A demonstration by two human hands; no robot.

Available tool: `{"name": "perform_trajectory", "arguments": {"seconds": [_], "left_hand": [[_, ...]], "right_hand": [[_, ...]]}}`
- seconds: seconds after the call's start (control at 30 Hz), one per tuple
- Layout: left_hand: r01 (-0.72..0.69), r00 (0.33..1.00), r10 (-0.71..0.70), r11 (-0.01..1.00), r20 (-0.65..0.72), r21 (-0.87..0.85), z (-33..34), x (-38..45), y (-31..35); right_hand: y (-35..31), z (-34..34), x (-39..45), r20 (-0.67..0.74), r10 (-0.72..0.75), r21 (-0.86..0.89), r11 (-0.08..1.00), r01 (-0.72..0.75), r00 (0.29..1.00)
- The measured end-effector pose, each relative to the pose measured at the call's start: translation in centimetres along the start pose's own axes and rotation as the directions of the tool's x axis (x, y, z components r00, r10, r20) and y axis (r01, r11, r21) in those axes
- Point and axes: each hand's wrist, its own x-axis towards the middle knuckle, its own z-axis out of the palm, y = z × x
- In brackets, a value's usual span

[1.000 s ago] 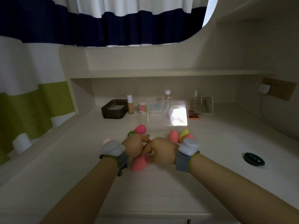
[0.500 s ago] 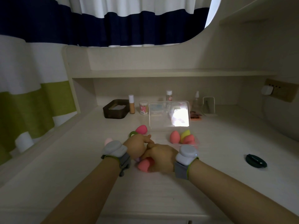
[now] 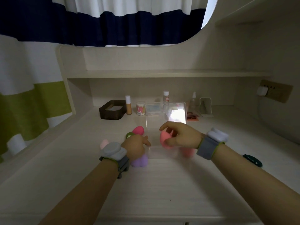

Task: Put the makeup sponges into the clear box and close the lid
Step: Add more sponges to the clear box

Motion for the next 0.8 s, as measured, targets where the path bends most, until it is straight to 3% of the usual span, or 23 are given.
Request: {"name": "perform_trajectory", "arguments": {"seconds": [0.17,0.33,0.8], "left_hand": [[-0.010,1.000,0.010,0.999,-0.016,0.037,0.1,0.1,0.0],[-0.028,0.999,0.030,0.998,-0.034,0.059,0.1,0.1,0.0],[-0.042,0.997,0.045,0.998,-0.068,0.046,0.6,0.6,-0.2]], "right_hand": [[2.9,-1.8,1.6,-0.203,0.092,0.044,0.995,-0.085,0.975],[4.7,-1.3,2.6,-0.135,0.165,-0.083,0.981,-0.178,0.977],[5.2,0.1,3.6,-0.005,0.111,-0.292,0.950,-0.107,0.994]]}}
